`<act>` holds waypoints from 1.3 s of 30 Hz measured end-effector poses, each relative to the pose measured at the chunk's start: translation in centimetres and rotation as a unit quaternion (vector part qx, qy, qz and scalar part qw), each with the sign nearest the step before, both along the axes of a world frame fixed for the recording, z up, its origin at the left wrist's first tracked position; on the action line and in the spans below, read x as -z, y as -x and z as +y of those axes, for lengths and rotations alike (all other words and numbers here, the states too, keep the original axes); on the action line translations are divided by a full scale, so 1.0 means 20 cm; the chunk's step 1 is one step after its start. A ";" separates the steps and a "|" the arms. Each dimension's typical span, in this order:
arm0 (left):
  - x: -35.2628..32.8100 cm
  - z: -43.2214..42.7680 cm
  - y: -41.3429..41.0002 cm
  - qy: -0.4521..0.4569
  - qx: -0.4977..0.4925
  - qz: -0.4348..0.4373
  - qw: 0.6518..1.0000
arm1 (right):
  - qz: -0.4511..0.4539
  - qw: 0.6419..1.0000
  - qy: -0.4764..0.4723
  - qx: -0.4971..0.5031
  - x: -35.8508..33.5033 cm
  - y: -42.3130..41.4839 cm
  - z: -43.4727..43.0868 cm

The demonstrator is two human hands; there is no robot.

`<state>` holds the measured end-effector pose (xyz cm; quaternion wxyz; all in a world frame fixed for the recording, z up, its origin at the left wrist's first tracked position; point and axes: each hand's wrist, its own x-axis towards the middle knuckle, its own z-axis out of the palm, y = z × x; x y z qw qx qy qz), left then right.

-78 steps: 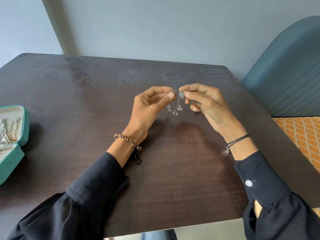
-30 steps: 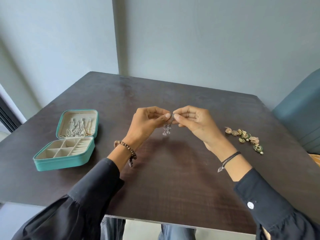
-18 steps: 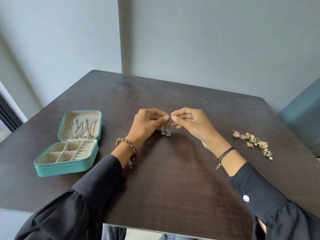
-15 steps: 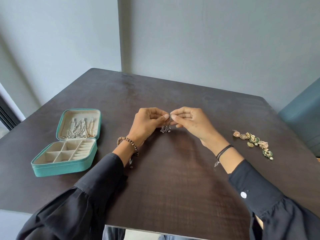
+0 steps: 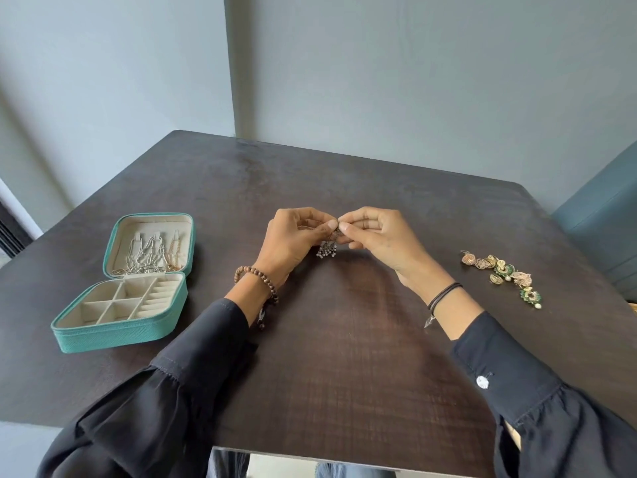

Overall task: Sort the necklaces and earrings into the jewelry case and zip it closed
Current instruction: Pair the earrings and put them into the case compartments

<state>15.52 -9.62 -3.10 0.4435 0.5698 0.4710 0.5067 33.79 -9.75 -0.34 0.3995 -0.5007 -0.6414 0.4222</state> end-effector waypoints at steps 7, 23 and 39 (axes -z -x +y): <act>-0.02 0.01 -0.02 0.003 -0.011 0.026 1.000 | 0.004 1.000 -0.001 0.010 0.00 -0.02 0.00; 0.01 0.11 -0.03 0.002 -0.110 0.167 0.980 | -0.103 0.992 -0.028 0.072 0.09 0.05 0.15; -0.05 0.04 -0.04 -0.006 -0.109 0.156 0.982 | -0.131 0.985 -0.027 0.106 0.05 0.01 0.05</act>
